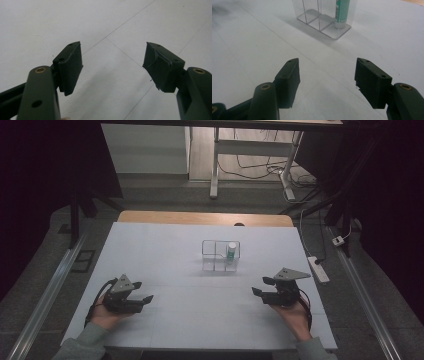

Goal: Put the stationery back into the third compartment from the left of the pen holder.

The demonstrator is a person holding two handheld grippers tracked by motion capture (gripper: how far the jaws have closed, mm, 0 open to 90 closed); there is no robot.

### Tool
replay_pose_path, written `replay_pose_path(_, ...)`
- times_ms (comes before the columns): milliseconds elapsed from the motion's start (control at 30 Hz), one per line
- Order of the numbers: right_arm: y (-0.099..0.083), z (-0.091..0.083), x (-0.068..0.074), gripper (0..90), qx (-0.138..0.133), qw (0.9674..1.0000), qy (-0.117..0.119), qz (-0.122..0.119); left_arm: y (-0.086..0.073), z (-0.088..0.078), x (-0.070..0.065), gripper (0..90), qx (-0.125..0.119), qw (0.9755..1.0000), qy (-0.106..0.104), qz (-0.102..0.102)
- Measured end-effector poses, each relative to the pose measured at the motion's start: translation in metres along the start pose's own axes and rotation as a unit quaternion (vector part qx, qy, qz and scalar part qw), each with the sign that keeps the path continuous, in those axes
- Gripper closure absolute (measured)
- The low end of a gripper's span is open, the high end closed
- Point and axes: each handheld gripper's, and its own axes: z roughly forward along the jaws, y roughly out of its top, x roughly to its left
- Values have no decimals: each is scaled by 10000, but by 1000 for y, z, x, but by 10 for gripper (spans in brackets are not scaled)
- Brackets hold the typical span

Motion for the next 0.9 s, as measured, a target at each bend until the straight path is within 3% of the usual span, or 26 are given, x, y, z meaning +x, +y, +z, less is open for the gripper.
replay_pose_path(300, -18, -9, -6, 359, 55, 9999, -95, -77, 1, 2, -1, 306, 37, 10000, 1, 24)
replay_pose_path(700, -19, -7, -4, 358, 150, 9996, -99, -232, 1, 2, -1, 303, 66, 10000, -7, 35)
replay_pose_path(900, -18, -8, -5, 357, 97, 9998, -61, -157, 1, 2, -1, 301, 71, 10000, -5, 29)
